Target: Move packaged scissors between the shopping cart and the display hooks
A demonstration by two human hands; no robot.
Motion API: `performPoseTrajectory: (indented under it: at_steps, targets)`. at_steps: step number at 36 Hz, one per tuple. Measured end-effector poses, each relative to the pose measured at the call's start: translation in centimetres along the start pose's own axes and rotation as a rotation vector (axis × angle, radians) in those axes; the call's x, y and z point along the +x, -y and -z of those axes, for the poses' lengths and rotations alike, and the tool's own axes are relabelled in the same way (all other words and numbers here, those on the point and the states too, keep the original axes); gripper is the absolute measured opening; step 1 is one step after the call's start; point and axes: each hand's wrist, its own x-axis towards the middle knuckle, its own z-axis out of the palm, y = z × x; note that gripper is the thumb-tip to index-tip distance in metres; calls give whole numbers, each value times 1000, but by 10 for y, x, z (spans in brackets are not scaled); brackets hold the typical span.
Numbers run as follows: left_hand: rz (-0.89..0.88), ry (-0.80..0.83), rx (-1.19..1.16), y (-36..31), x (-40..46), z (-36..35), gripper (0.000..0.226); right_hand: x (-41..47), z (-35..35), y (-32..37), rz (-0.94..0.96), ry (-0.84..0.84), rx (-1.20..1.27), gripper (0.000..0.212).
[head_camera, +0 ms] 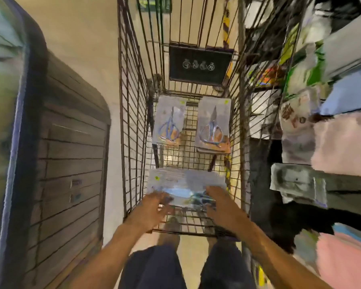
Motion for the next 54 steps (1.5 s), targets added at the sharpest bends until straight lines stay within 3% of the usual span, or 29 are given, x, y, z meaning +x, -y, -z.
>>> performPoseTrajectory:
  at_steps: [4, 7, 13, 17, 22, 28, 30, 33, 36, 44, 49, 54]
  targets:
    - [26, 8, 40, 16, 14, -15, 33, 30, -26, -10, 134, -198, -14, 64]
    - [67, 39, 92, 22, 18, -19, 36, 39, -30, 0, 115, -128, -26, 60]
    - [66, 81, 103, 26, 16, -19, 41, 33, -38, 2, 50, -181, -34, 64]
    - [77, 70, 65, 28, 15, -18, 38, 36, -41, 1, 25, -47, -96, 65]
    - [79, 76, 50, 29, 11, -13, 36, 43, -32, 2, 85, -15, -114, 52]
    - [86, 85, 13, 17, -2, 1, 36, 35, -7, 14, 126, 8, -105, 60]
    - [89, 56, -22, 7, -8, 9, 35, 26, 6, 20, 87, -41, -13, 65]
    - [118, 7, -104, -15, -15, 22, 37, 6, 24, 30, 19, -186, 232, 54]
    - [109, -31, -230, -34, -22, 31, 52, -11, 38, 43, -18, -278, 473, 60]
    - [98, -100, -933, -90, -35, 41, 73, -30, 47, 77, -21, -288, 995, 71]
    - [103, -255, -1006, -96, -29, 35, 81, -27, 26, 87, 5, -288, 1015, 68]
    - [87, -284, -1041, -84, -33, 32, 95, -37, 18, 85, 24, -175, 1013, 71]
